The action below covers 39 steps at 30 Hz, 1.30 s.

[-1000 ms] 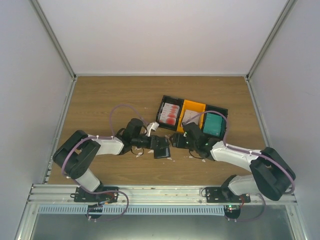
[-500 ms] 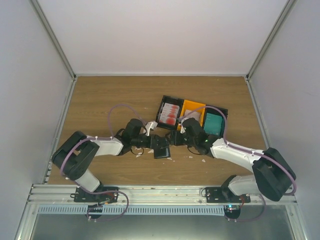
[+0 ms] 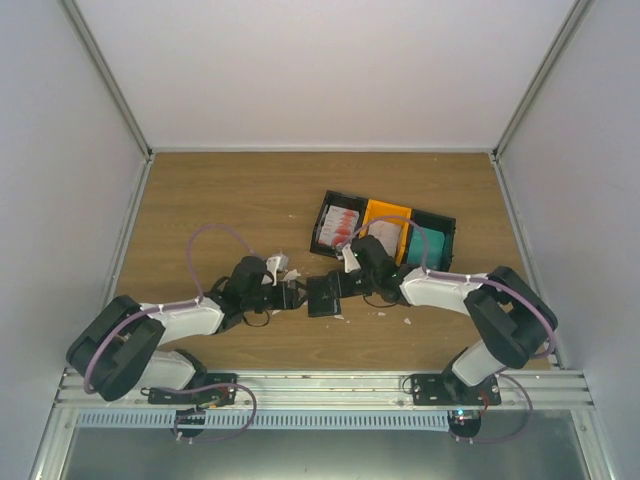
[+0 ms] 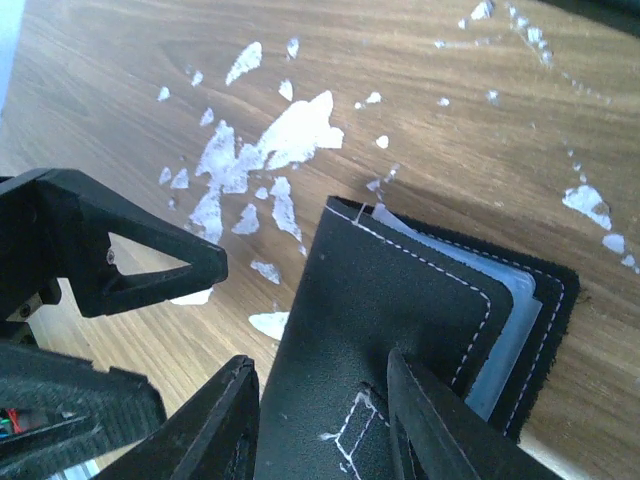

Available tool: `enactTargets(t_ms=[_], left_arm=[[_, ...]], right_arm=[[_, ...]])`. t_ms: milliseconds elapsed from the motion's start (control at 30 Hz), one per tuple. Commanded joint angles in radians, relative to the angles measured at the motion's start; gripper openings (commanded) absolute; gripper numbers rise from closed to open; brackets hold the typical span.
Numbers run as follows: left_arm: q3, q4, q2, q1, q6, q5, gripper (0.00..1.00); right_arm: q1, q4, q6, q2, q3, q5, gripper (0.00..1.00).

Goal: Put the credit cards into the card holder
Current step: Close the card holder at the center of the board, then turn over the card holder at the center of the board.

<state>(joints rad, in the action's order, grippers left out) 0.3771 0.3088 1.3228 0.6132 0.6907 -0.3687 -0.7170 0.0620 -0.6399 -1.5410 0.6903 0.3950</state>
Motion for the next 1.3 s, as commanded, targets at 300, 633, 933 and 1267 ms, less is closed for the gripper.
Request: enactTargets(t_ms=[300, 633, 933, 1267], left_arm=[[-0.021, 0.172, 0.193, -0.039, 0.118, -0.177, 0.6], [0.035, 0.255, 0.357, -0.05, 0.133, -0.297, 0.46], [0.075, 0.299, 0.435, -0.07, 0.117, -0.336, 0.16], [0.086, 0.085, 0.158, -0.079, -0.083, -0.224, 0.0]], right_arm=[[0.002, -0.141, 0.036, -0.089, 0.049, -0.139, 0.43], [0.004, -0.119, 0.029, -0.134, 0.028, -0.121, 0.43], [0.011, -0.065, 0.029, -0.094, 0.009, -0.074, 0.45], [0.019, -0.035, -0.014, 0.142, -0.015, -0.044, 0.46]])
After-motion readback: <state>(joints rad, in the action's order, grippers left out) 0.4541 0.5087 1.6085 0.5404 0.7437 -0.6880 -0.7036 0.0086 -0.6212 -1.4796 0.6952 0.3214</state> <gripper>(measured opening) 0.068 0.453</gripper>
